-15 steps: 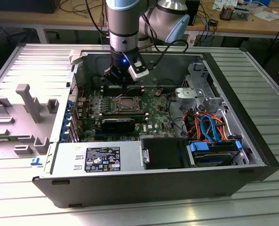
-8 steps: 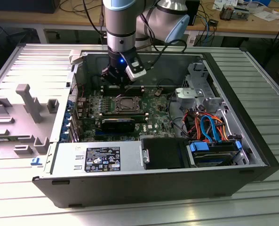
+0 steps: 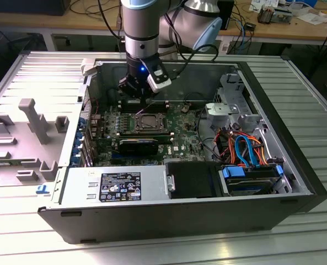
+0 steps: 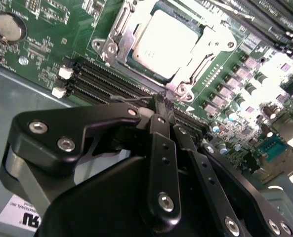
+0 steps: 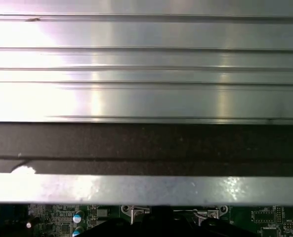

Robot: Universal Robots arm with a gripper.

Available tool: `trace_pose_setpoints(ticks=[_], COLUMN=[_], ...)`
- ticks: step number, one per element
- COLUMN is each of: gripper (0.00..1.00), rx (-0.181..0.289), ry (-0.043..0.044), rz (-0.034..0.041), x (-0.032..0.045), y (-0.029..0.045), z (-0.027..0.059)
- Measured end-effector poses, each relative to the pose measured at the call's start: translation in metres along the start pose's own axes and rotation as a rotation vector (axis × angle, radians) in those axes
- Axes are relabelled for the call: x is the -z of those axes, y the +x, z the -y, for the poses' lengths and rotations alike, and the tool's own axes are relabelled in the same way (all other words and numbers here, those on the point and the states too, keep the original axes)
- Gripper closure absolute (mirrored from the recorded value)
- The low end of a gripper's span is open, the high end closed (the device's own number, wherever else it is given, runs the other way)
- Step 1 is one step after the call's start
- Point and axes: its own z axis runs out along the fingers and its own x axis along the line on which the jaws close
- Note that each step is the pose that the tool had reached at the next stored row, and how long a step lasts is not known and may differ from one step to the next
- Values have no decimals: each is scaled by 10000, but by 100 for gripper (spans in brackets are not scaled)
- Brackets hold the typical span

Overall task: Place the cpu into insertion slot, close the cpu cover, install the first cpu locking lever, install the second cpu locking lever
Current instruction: 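Install the first cpu locking lever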

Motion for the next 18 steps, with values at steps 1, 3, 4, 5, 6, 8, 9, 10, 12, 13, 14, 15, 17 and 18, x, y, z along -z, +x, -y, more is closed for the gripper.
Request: trace_pose_setpoints(ticks=[1,3,4,5,6,8,9,10,12,13,14,15,17,18], gripper=[89,89,89,89,89,89,89,89,89,89,89,89,89,89], rx=[1,2,1,2,3,4,4,5,5,5,5,6,7,11], ry=[3,10,11,13,15,21,26,32,44,47,53,58,65,74], rz=[0,0,0,0,0,0,-1,-1,-1,-1,0,-1,-1,-2], x=[-3,-6,-7,-9,-11,-17,-20,-23,-31,-36,-43,-49,-58,-65], y=[-19,-40,-49,-63,-72,-90,-97,-105,-126,-135,-148,-160,-172,-184], z=[-1,-1,-2,-2,-2,-3,-4,-4,-7,-9,-11,-11,-12,-15])
